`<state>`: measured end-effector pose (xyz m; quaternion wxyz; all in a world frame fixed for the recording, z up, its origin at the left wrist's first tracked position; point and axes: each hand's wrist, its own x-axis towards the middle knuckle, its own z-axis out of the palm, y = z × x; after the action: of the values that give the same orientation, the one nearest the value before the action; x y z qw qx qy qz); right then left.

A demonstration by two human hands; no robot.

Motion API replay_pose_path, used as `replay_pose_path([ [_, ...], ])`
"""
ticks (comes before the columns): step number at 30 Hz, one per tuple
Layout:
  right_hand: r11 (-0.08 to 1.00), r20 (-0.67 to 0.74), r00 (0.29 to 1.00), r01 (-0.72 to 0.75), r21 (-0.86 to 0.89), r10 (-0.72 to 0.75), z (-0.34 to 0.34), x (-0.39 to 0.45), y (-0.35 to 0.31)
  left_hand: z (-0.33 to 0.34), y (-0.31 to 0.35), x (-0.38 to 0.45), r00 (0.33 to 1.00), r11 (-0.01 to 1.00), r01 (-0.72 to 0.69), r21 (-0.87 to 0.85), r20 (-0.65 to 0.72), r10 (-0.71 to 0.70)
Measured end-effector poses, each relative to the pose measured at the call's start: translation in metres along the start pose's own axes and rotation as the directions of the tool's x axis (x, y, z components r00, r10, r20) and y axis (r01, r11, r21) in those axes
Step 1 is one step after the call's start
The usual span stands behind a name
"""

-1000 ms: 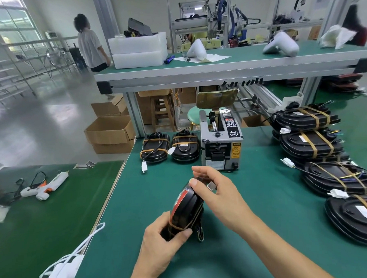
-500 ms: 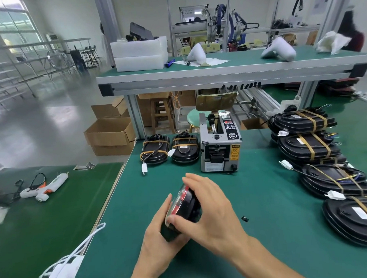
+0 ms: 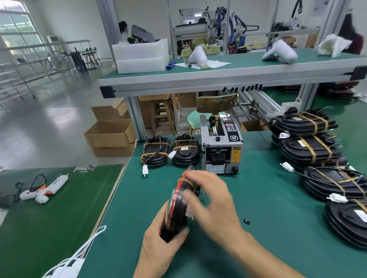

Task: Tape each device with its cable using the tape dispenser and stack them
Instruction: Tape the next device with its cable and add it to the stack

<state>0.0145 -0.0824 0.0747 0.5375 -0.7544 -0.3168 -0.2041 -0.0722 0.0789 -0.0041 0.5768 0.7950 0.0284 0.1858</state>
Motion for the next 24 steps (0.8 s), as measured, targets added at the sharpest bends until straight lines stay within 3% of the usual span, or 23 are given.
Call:
replay_pose_path([
  [1,0.987,-0.135,0.978,-0.153,0.053,0.159,-0.006,0.012,0.007,0.001,-0.001,0.0,1.0,1.0,-0.006,-0.006,0.014,0.006],
  [2,0.936,-0.212,0.913,-0.328,0.13,0.349,-0.012,0.026,0.017,0.001,-0.003,0.0,1.0,1.0,-0.009,-0.009,0.023,0.009],
  [4,0.761,-0.225,0.727,-0.602,0.243,0.648,-0.021,0.051,0.04,0.001,-0.006,0.0,1.0,1.0,0.005,-0.02,0.024,-0.005],
  [6,0.642,-0.212,0.606,-0.72,0.264,0.767,-0.024,0.069,0.061,0.001,-0.006,0.0,1.0,0.999,0.006,-0.033,0.022,-0.005],
  [9,0.56,-0.234,0.51,-0.781,0.275,0.827,-0.021,0.083,0.077,0.001,-0.006,0.0,1.0,0.999,0.002,-0.052,0.021,-0.001],
  [16,0.591,-0.297,0.535,-0.794,0.143,0.791,-0.011,0.089,0.086,0.001,-0.009,0.001,1.0,0.998,0.006,-0.066,0.027,-0.004],
  [24,0.602,-0.31,0.535,-0.778,0.181,0.786,-0.003,0.094,0.088,0.0,-0.013,0.001,0.999,0.998,0.024,-0.06,0.042,-0.021],
])
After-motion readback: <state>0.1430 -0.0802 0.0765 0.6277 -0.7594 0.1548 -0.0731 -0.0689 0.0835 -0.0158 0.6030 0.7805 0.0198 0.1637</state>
